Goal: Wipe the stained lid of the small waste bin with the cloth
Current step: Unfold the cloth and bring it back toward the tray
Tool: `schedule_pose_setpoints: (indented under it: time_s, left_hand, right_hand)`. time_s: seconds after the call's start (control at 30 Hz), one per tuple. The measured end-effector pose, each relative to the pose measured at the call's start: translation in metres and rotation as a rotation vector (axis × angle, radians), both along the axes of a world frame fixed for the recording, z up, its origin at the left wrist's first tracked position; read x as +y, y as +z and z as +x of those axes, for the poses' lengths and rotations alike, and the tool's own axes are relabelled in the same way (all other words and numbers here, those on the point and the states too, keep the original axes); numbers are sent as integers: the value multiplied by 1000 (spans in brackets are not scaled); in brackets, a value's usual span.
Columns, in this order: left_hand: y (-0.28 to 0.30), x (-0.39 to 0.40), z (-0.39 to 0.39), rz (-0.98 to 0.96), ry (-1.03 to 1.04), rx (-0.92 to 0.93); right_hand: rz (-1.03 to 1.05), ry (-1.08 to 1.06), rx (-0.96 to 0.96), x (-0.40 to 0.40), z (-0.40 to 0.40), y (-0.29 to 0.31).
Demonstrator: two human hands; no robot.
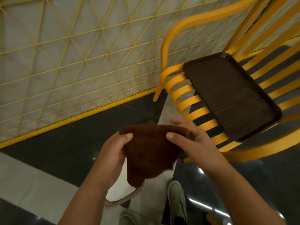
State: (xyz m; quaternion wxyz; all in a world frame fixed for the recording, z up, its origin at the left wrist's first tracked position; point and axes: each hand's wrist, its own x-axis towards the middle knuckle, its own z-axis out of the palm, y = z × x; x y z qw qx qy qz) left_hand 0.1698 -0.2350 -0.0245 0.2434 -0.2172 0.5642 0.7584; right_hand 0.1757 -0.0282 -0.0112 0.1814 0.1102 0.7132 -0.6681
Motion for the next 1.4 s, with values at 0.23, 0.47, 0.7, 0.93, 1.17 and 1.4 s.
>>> schedule_pose_setpoints:
  time_s: [0.23,0.47,0.7,0.93,1.17,1.4]
  left_hand:
    - [4,57,-21,93,-51,-101]
    - [-8,79,-55,-124,-205,-78]
    - [0,152,-106,-208,-437,100]
    - [-7,264,-168,-243,-661,379]
    - [-32,336,-192,-124,-775,411]
    - [-99,348,-224,-998,-1143,700]
  right_hand:
    - [-181,-411,-192,10,-20,-5]
    - [-249,-495,-182,45,-14,-29]
    - [-513,-902,-192,71,-12,-54]
    - [-361,-1009,-427,74,5,-74]
    - [-325,-1009,-447,89,-12,-75]
    - [-348,-986,-446,91,-26,-87]
